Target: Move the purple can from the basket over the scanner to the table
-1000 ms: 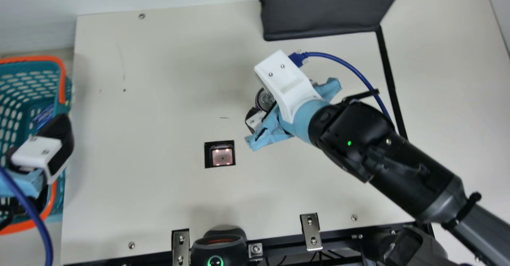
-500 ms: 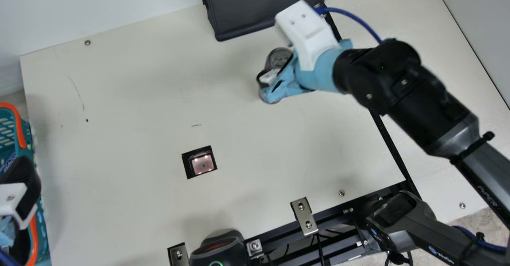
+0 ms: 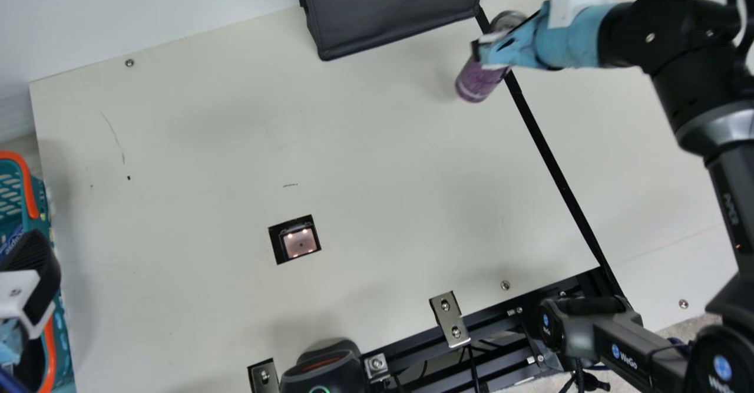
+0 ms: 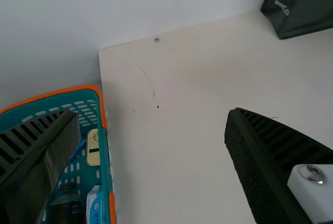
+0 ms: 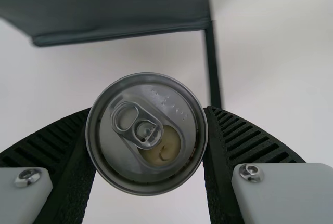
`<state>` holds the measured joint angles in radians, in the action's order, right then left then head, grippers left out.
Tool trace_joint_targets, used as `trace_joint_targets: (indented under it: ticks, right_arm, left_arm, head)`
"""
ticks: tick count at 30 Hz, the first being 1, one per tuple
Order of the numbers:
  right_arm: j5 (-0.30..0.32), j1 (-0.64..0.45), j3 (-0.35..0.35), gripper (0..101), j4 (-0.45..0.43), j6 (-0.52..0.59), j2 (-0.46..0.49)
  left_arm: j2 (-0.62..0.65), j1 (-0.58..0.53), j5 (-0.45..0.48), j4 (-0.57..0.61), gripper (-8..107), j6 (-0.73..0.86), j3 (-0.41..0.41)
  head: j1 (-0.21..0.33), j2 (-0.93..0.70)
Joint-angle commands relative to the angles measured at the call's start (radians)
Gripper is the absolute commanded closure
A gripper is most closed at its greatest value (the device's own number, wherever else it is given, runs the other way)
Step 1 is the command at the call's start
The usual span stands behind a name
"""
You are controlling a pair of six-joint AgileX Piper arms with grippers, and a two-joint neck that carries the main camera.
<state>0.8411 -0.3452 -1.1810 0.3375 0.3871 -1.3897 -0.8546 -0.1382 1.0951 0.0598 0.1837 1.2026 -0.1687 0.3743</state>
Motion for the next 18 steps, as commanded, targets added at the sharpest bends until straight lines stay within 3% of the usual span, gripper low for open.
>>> trace_joint_targets:
  ticks: [1, 9, 18]
  right_arm:
    - [0.003, -0.101, -0.032, 101, 0.012, 0.042, -0.043]
    - [0.015, -0.207, -0.171, 101, 0.009, 0.089, -0.189]
    - [0.032, -0.251, -0.362, 101, -0.048, 0.067, -0.365]
  left_arm:
    - [0.0, 0.0, 0.0, 0.0, 9, 0.0, 0.0]
    - [0.0, 0.0, 0.0, 0.0, 9, 0.0, 0.0]
    - [0.0, 0.0, 0.0, 0.0, 9, 0.0, 0.0]
  head:
    - [0.03, 0.002]
    - [0.03, 0.002]
    - [0.03, 0.002]
